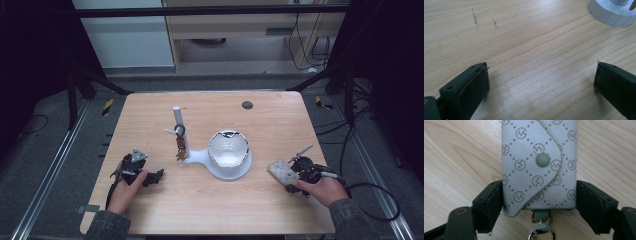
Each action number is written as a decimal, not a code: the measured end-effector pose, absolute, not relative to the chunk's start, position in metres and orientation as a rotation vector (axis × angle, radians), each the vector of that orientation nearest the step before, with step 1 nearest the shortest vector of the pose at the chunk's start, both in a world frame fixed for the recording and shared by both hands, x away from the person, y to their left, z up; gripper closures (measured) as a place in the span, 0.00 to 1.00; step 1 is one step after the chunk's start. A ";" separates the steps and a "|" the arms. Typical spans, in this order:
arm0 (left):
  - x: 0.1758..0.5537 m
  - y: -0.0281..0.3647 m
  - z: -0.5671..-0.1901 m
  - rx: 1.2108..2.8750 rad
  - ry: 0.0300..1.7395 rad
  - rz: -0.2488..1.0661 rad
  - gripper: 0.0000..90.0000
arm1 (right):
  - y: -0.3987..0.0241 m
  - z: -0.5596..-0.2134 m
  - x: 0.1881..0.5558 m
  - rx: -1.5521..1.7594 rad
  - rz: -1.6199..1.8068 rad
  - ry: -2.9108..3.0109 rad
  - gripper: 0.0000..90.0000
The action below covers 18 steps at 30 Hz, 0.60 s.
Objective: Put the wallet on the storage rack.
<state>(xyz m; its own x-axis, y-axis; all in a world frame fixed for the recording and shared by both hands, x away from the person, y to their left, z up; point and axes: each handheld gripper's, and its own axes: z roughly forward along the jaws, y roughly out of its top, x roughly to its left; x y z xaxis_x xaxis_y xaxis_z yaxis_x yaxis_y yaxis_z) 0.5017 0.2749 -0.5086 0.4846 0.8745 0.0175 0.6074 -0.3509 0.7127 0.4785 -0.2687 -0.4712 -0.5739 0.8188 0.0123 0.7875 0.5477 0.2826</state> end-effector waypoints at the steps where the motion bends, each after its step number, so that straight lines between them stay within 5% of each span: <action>1: 0.502 0.275 -0.509 2.084 1.217 0.531 0.00 | -0.269 -0.472 0.478 1.383 0.396 2.660 0.27; 18: 0.501 0.275 -0.509 2.084 1.216 0.530 0.00 | -0.266 -0.459 0.474 1.277 0.386 2.670 0.34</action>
<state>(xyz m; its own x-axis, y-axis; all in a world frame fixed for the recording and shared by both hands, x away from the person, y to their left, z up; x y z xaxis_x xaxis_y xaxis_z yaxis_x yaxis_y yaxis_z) 0.5015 0.2749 -0.5086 0.4855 0.8741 0.0166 0.6071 -0.3508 0.7130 0.4741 -0.2659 -0.4588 -0.6237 0.7811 -0.0297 0.7408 0.6027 0.2966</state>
